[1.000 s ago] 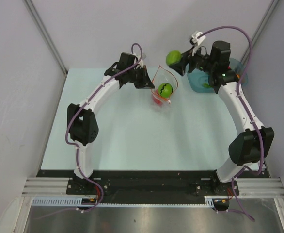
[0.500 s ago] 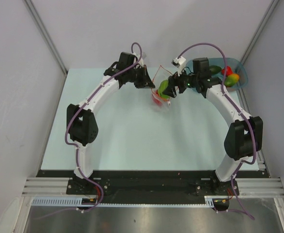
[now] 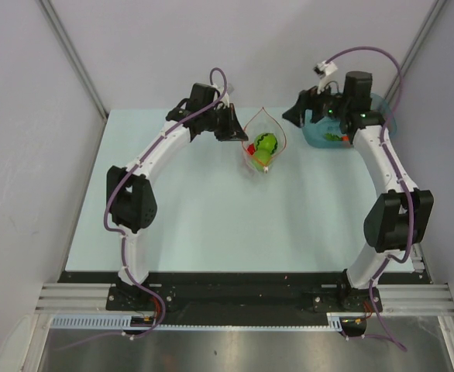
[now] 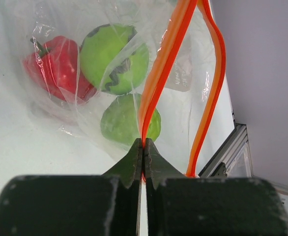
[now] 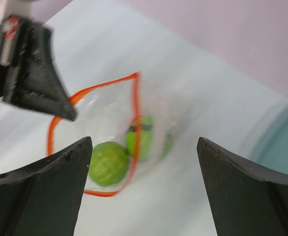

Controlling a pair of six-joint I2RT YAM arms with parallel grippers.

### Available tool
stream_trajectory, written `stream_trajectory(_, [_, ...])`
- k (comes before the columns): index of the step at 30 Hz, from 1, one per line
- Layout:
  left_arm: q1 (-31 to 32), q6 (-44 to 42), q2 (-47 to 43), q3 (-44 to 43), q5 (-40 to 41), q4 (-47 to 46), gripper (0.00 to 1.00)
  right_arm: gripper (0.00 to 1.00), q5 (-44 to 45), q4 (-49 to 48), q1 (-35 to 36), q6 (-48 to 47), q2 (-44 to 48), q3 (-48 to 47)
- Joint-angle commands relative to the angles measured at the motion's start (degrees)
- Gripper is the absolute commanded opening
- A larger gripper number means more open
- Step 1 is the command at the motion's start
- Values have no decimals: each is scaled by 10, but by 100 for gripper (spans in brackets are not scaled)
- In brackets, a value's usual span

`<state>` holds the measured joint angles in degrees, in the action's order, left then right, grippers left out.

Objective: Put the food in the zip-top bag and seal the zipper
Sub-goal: Pick up the fake fruit from the bin.

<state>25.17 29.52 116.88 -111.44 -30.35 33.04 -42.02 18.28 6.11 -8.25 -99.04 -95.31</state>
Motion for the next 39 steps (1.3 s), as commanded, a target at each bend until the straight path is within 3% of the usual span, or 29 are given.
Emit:
stream_trajectory(1, [2, 5, -34, -3, -10, -19, 4, 91, 22, -92, -57, 55, -43, -44])
stream_trajectory(7, [2, 3, -29, -6, -11, -17, 4, 94, 83, -137, -131, -33, -131, -104])
stream_trajectory(17, [1, 1, -19, -10, -9, -15, 4, 94, 169, -151, -164, -241, -307, -234])
stream_trajectory(39, [-2, 9, 5, -19, -23, -20, 3, 93, 290, -221, -159, -365, -548, -395])
